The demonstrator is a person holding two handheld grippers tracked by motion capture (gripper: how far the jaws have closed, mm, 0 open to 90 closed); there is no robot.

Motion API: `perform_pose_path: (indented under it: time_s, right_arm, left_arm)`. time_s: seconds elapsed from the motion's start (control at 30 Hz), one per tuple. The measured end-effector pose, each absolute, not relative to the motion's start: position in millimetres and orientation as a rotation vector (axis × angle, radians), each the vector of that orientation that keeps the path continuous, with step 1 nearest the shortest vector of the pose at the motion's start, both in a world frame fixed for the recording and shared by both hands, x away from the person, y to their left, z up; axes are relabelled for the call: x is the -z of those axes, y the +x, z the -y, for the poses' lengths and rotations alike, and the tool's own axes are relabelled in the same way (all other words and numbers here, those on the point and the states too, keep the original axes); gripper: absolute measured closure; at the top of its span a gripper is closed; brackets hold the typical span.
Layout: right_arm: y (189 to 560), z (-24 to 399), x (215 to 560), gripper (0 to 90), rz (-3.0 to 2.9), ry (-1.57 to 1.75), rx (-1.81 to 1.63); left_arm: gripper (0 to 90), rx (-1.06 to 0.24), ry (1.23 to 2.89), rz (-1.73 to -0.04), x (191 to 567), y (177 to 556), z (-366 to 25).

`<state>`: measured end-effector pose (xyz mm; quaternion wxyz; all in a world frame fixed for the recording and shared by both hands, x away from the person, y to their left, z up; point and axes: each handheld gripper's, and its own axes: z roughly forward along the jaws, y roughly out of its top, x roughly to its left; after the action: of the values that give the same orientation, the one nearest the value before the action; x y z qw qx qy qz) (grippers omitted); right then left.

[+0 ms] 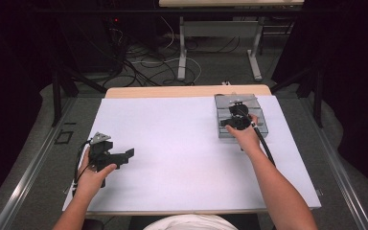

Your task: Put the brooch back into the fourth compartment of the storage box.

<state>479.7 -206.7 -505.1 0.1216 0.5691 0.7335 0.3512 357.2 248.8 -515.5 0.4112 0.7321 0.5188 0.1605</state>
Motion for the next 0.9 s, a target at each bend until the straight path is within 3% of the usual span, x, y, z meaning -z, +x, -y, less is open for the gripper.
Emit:
perform_pose_path:
  time_s: [0.7, 0.9]
  right_arm:
    - [481, 208, 518, 80.8, -2.151, 1.712, -0.947]
    - [480, 210, 519, 77.1, -2.146, 1.727, -0.958]
  left_arm:
    - [3.1, -0.409, 1.841, -1.299, 516, 358, -248]
    - [3.1, -0.407, 1.834, -1.303, 517, 358, -247]
